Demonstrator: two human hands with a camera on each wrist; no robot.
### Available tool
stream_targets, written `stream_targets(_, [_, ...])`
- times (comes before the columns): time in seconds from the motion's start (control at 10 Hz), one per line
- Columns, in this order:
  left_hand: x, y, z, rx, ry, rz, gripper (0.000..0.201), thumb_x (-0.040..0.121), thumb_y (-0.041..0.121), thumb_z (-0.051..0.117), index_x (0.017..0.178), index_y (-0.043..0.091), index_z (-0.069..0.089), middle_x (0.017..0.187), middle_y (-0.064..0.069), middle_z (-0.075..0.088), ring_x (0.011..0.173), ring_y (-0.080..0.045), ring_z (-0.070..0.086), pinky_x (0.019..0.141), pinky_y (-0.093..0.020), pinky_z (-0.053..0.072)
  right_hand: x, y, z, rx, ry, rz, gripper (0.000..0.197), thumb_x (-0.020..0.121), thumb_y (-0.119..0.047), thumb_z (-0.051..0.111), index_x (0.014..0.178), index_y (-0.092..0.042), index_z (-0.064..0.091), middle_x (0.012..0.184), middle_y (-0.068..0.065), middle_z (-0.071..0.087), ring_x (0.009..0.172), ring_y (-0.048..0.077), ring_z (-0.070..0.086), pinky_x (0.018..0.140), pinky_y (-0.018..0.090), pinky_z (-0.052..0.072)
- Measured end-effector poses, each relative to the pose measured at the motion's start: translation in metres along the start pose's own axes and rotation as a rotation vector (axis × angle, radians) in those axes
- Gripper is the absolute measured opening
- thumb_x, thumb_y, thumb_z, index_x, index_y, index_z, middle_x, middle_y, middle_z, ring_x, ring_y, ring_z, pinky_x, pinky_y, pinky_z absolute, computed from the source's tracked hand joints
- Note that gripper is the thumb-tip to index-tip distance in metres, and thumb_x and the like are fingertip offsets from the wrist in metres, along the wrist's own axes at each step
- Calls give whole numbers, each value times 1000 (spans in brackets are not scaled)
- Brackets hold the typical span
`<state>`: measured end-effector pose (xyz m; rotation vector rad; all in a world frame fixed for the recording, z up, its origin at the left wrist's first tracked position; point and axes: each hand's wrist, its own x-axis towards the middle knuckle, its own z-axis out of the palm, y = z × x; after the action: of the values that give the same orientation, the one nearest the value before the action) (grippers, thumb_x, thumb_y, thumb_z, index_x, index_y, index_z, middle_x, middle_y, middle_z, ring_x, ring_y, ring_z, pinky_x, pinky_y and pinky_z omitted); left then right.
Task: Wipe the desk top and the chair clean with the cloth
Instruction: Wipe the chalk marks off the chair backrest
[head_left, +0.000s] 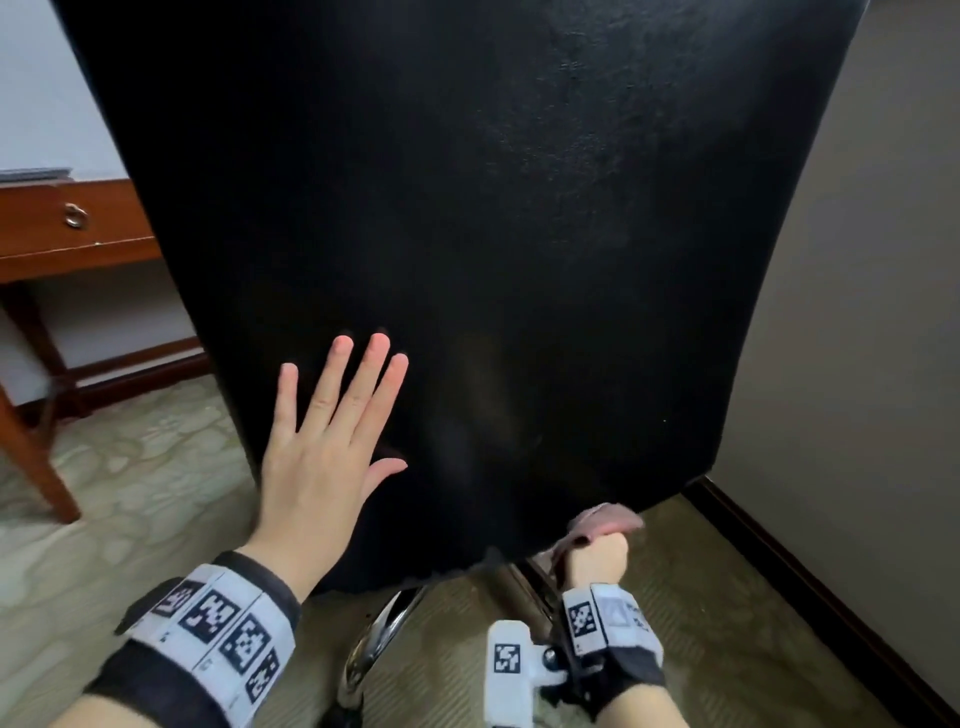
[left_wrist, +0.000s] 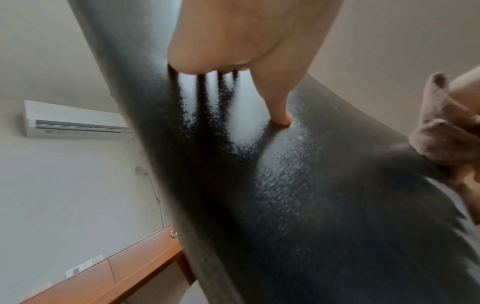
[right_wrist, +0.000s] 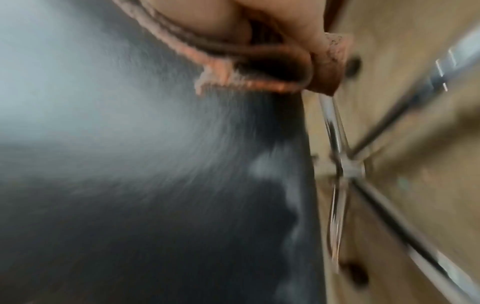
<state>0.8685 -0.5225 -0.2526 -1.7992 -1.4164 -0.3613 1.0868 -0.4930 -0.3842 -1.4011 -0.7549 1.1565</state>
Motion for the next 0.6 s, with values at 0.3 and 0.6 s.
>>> stream_targets(0.3, [0, -6, 0, 3, 25, 92, 102, 77, 44, 68, 152, 20, 3, 159, -5, -4, 147, -25, -4, 116, -50, -3, -57, 38, 67, -780, -210, -1375, 60, 91, -18, 40, 146, -6, 20, 151, 11, 24, 143, 24, 13, 118, 37, 8])
stream_targets(0.6, [-1, -8, 7, -4, 26, 59, 95, 78, 49, 61, 152, 23, 6, 159, -2, -8, 146, -25, -7, 116, -52, -2, -21, 5, 118, -945, -670, -2125, 33, 100, -6, 35, 109, 3, 66, 112, 10, 68, 118, 25, 51, 114, 38, 26])
